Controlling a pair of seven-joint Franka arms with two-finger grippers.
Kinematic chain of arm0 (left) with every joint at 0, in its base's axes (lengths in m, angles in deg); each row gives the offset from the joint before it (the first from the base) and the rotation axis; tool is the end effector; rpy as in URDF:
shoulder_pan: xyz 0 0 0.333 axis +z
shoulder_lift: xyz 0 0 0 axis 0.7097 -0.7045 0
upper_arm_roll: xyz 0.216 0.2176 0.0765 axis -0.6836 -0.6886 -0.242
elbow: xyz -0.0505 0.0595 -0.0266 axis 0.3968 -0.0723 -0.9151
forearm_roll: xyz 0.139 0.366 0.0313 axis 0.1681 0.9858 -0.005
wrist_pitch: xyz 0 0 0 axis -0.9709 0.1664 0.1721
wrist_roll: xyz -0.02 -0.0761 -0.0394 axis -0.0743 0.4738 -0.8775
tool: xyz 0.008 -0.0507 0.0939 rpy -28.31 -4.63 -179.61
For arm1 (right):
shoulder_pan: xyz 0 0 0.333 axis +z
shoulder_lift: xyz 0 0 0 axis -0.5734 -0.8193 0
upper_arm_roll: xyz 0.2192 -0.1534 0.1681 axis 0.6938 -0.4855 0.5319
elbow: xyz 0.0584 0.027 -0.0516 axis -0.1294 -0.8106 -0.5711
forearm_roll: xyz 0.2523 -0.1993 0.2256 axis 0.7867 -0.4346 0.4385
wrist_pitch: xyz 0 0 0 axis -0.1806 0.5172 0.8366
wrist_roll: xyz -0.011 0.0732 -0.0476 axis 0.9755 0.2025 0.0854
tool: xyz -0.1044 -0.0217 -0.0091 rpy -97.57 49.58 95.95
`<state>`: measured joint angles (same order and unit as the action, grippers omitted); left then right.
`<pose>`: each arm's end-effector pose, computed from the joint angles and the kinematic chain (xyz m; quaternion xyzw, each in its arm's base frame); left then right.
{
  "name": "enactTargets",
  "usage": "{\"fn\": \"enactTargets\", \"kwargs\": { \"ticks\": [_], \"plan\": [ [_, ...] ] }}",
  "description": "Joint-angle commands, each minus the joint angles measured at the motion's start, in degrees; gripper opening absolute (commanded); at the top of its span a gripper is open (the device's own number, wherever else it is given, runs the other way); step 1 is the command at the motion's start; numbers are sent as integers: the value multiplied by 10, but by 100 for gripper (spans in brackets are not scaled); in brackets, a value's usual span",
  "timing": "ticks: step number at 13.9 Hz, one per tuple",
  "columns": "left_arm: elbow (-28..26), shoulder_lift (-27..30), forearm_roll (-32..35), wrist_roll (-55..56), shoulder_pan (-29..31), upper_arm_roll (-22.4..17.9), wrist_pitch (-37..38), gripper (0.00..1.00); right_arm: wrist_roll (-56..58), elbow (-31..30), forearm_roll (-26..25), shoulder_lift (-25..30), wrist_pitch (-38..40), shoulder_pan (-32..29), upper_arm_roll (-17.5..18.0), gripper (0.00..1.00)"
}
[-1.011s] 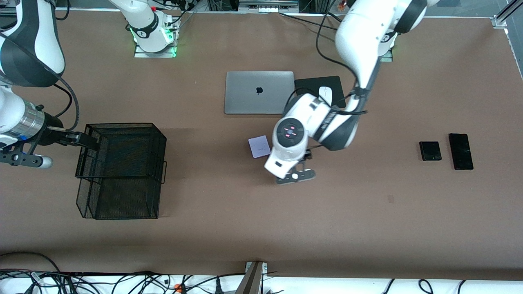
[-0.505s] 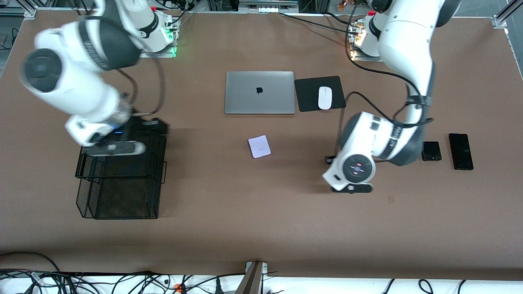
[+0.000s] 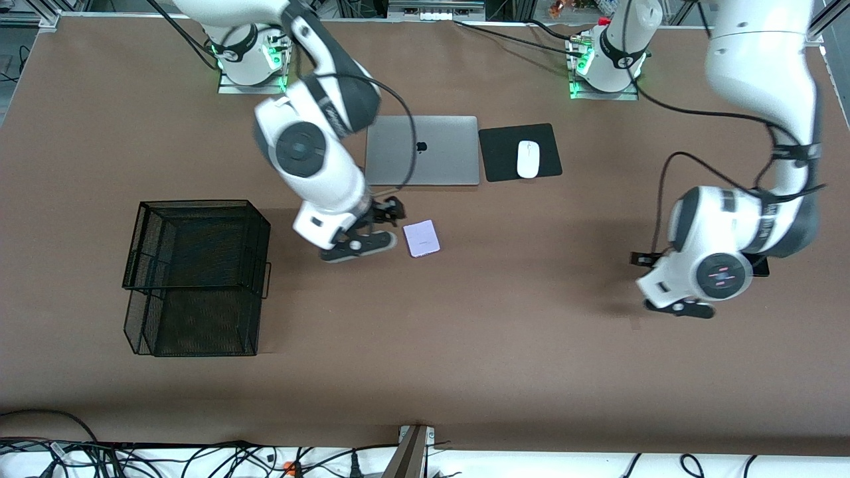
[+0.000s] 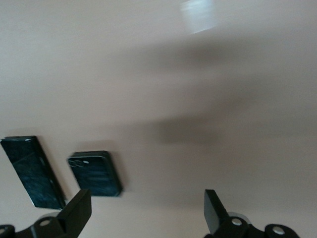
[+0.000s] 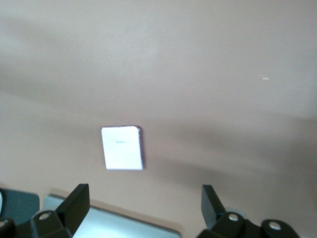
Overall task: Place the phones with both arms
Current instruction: 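Grasp the white phone with the right gripper while the left gripper reaches the flip phone, then carry the white phone to the organizer while the left gripper lifts the flip phone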
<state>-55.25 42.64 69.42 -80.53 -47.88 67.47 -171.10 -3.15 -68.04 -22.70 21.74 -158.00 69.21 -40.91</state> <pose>0.6535 0.0179 0.2653 -0.9790 0.0666 0.1557 0.1138 0.5914 0.4287 0.3664 -0.9919 -0.1115 0.0158 0.0585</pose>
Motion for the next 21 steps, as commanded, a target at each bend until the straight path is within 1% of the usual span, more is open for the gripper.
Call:
{"fn": "enactTargets", "kwargs": {
  "ticks": [1,2,4,6,8,11,14,17,21],
  "plan": [
    [-139,73,20,-22,55,10,-122,100,-8,25,-13,-53,-36,25,-6,100],
    [-175,88,20,-24,73,10,-170,100,-10,25,-22,-71,-68,43,-6,100],
    [-216,101,20,-25,100,11,-217,100,-23,23,-37,-100,-124,60,-9,100],
    [-246,105,20,-31,129,13,-259,100,-66,23,-72,-125,-133,72,-9,100],
    [-279,105,19,-31,158,15,-326,100,-83,23,-90,-140,-134,80,-9,100],
    [-294,99,9,-30,179,17,-363,100,-84,23,-113,-152,-141,80,-8,100],
    [-316,88,-11,-27,193,18,-413,100,-106,11,-114,-163,-183,88,-8,100],
    [-318,84,-36,-24,198,32,-417,100,-107,9,-116,-165,-189,88,-8,100],
    [-320,78,-38,-32,209,38,-421,100,-108,2,-118,-164,-189,88,-9,100]
  ]
}}
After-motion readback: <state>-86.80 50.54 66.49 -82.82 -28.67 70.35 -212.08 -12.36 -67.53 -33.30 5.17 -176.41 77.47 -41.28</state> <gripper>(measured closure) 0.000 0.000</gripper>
